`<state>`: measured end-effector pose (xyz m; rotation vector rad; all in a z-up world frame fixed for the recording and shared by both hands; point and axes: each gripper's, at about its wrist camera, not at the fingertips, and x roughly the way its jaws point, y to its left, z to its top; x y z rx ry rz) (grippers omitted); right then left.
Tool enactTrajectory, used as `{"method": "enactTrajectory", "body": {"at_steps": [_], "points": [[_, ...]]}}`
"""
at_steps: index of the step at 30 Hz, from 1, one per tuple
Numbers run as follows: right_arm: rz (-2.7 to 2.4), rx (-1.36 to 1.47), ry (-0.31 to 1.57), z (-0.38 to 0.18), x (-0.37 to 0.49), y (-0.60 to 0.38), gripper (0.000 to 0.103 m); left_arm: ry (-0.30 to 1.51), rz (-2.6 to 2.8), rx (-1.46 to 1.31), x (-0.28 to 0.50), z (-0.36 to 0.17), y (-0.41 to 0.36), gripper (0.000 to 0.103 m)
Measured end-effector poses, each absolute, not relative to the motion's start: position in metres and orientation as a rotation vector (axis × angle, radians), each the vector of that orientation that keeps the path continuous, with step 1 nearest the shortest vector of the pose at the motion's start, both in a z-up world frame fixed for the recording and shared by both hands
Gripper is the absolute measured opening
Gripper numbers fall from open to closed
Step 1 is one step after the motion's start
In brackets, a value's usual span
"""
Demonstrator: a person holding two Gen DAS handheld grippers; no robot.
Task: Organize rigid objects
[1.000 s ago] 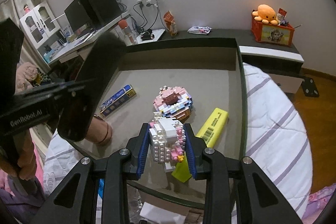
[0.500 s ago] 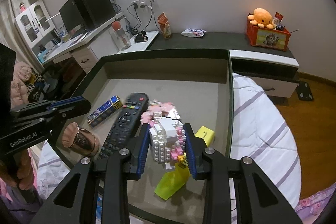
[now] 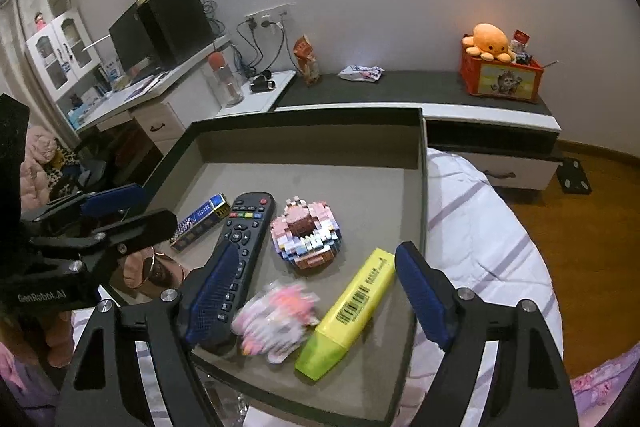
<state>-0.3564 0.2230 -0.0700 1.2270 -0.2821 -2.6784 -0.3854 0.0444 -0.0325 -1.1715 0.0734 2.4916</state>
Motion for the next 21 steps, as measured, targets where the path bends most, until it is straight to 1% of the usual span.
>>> {"method": "enactTrajectory", "body": {"at_steps": [2,7,15,21], "points": [[-2.680,1.232,-0.290,-0.066,-0.351,0.224,0.082,0.083,2.490,-1.167,-0.382,-0.027,0.045,0.081],[-2.731,1.194,-0.244,-0.041,-0.319,0.223,0.082,0.083,2.495,-1.133,-0.359,-0.007,0.046,0.083],[-2.812,1.098,-0.209,0.003,-0.244,0.219,0.082,0.095,2.521,-1.062,-0.287,0.019,0.038,0.089],[-2.831,1.095,-0.196,0.008,-0.193,0.215,0.082,0.107,2.545,-1.042,-0.231,0.025,0.028,0.091]]}}
